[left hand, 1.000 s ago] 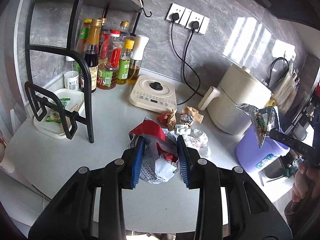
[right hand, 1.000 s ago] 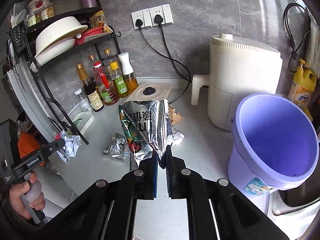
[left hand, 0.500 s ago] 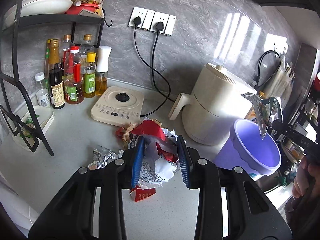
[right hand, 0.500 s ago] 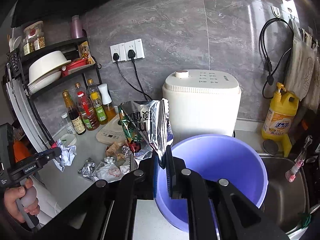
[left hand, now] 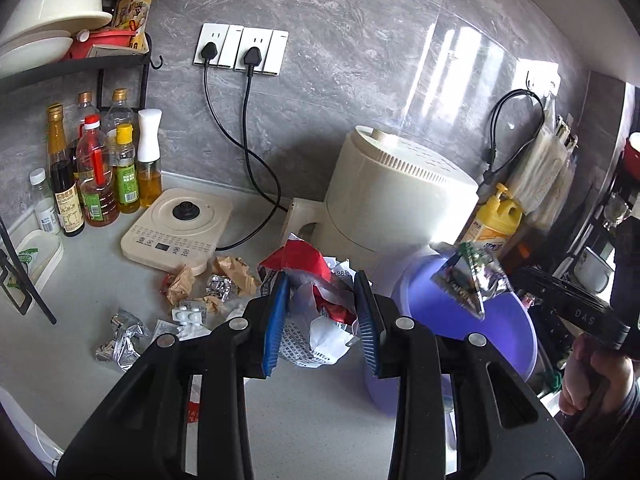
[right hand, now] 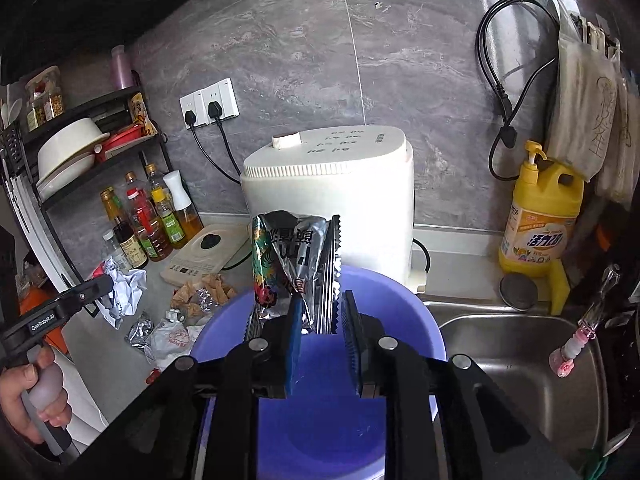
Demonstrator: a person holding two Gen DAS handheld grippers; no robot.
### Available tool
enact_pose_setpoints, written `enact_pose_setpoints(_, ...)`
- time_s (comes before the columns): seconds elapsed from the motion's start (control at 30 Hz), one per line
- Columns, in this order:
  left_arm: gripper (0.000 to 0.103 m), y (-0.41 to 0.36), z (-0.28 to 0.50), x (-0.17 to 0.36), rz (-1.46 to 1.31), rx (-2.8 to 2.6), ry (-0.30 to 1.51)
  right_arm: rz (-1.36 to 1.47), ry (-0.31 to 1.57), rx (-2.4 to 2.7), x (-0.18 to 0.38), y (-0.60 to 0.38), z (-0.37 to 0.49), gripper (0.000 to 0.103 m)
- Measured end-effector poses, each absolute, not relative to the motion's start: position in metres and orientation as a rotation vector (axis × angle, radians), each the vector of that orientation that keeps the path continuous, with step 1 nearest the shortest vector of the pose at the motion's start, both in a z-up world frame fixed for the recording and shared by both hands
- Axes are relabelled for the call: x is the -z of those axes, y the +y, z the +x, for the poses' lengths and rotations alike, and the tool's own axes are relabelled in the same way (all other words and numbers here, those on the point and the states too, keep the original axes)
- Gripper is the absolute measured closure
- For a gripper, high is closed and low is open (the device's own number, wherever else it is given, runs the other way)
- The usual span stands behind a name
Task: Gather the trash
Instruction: 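Carry both held wrappers over the purple bucket and open both grippers, then move both open grippers back to the trash pile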
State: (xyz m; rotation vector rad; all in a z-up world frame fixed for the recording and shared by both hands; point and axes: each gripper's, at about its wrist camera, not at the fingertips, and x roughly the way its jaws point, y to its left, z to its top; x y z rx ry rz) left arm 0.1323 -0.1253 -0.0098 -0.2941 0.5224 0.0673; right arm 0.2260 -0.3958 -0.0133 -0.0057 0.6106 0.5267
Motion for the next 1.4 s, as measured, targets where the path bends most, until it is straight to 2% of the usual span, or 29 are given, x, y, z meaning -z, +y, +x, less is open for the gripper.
enact_pose_setpoints(0.03, 0.07, -0.131, 0.136, 0.008, -0.289, -0.059, 0.522, 0.0, 0.606, -0.531, 0.014, -0.4, 0.226, 0.06)
enact_pose_setpoints(0.5, 0.068, -0.222, 0.188, -0.006, -0.215, 0.107, 0.562, 0.072, 0.601, -0.496, 0.016, -0.47, 0.221, 0.06)
enact_pose_setpoints(0.57, 0.064, -0.233, 0.188, -0.008, -0.203, 0.151, 0.562, 0.093, 0.617, -0.496, 0.02, -0.477, 0.22, 0.06)
enact_pose_setpoints(0.63, 0.044, -0.241, 0.186, -0.01, -0.184, 0.173, 0.558, 0.096, 0.624, -0.502, 0.023, -0.479, 0.219, 0.06)
enact_pose_setpoints(0.73, 0.029, -0.243, 0.18, -0.011, -0.154, 0.175, 0.557, 0.092, 0.628, -0.504, 0.026, -0.479, 0.217, 0.059)
enact_pose_setpoints(0.77, 0.027, -0.24, 0.177, -0.011, -0.15, 0.174, 0.559, 0.095, 0.626, -0.502, 0.026, -0.479, 0.216, 0.058)
enact_pose_setpoints(0.83, 0.017, -0.23, 0.172, -0.011, -0.15, 0.161, 0.558, 0.107, 0.615, -0.493, 0.025, -0.477, 0.213, 0.053)
enact_pose_setpoints(1.0, 0.009, -0.192, 0.154, -0.01, -0.165, 0.115, 0.55, 0.158, 0.626, -0.504, 0.027, -0.459, 0.207, 0.043)
enact_pose_setpoints(1.33, 0.007, -0.091, 0.107, -0.012, -0.194, 0.032, 0.522, 0.13, 0.559, -0.489, 0.014, -0.371, 0.173, 0.008)
enact_pose_setpoints(1.4, 0.007, -0.072, 0.099, -0.013, -0.203, 0.011, 0.513, 0.122, 0.541, -0.5, 0.012, -0.352, 0.165, 0.007)
